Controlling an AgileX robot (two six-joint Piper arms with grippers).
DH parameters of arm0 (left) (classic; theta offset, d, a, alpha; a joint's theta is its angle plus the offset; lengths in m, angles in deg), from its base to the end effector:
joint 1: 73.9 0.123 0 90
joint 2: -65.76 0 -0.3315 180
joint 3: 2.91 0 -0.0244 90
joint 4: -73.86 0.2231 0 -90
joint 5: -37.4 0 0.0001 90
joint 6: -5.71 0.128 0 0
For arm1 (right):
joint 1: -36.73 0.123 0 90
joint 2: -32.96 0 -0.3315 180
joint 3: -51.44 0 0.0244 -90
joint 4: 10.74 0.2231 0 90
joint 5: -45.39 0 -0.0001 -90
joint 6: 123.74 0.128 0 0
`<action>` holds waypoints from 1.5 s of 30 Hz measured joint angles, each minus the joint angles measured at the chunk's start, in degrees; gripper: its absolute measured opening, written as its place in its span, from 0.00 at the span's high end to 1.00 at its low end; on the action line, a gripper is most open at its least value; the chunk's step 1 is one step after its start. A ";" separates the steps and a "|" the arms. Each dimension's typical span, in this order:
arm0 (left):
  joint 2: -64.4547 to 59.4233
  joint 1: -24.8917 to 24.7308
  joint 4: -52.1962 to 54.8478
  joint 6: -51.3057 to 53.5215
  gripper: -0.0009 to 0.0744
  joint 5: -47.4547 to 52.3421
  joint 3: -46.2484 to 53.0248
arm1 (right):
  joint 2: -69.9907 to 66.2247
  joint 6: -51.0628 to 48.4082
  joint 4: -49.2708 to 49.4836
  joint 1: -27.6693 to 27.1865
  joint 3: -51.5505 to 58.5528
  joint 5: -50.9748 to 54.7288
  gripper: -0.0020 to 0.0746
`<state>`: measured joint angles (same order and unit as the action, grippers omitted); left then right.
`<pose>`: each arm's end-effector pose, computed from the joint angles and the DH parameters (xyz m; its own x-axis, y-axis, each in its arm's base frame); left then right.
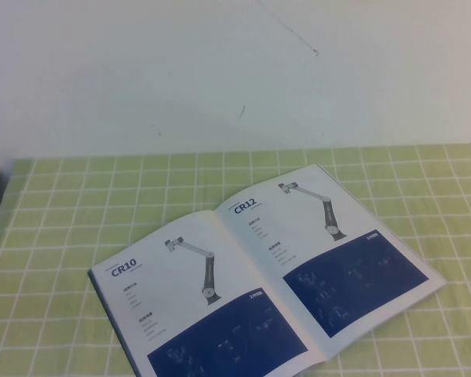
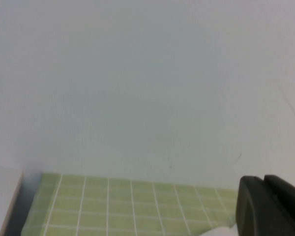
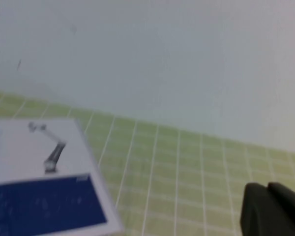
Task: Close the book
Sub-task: 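Close the open booklet and leave it lying on the table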
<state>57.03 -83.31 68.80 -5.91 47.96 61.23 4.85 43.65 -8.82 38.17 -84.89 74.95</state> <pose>0.0051 -0.0029 0.2770 0.0576 -0.2990 -0.9525 0.2043 0.9374 -0.2819 0.0373 0.0031 0.3469 -0.1849 -0.1945 -0.9633 -0.0778 0.9800 -0.1829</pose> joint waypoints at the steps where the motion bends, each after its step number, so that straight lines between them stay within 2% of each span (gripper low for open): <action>1: -2.00 0.00 0.41 0.00 0.99 3.21 -2.49 | -2.93 -2.97 1.77 0.00 -1.97 2.57 0.98; 4: -8.06 0.00 0.91 1.88 0.99 11.73 -9.31 | -14.59 -10.66 8.30 0.00 -8.86 10.80 0.98; 7: -14.07 0.00 1.00 4.75 0.99 13.68 -11.68 | -26.57 -17.67 15.16 0.00 -13.62 14.02 0.98; 11: -21.02 0.00 -1.55 5.42 0.99 13.57 -11.46 | -41.88 -33.69 30.40 0.45 -17.06 14.05 0.98; 15: -29.46 0.00 -10.76 12.73 0.99 15.31 -12.43 | -57.68 -43.00 38.68 5.63 -18.51 11.21 0.98; 18: -37.86 0.00 -18.64 19.73 0.99 18.50 -14.48 | -68.07 -44.72 38.91 11.69 -20.00 7.20 0.98; 23: -49.64 0.00 -23.93 25.53 0.99 19.58 -15.80 | -81.79 -44.96 38.09 18.59 -25.38 3.08 0.98; 29: -60.10 0.00 -24.63 27.36 0.99 19.48 -16.01 | -92.06 -43.35 37.24 19.29 -31.61 2.16 0.98; 34: -65.44 -0.25 -24.86 27.85 0.99 18.83 -16.01 | -93.98 -42.75 35.57 19.29 -32.49 2.27 0.98; 41: -73.48 -7.80 -24.86 28.09 0.99 12.97 -16.22 | -94.35 -41.38 33.72 19.33 -32.83 2.47 0.98; 45: -79.37 -9.05 -24.86 27.60 0.99 10.66 -16.45 | -94.38 -40.51 32.73 19.33 -32.94 3.00 0.98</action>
<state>-22.34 -92.36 43.94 21.68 58.63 44.78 -89.54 3.14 23.91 57.49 -117.83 77.95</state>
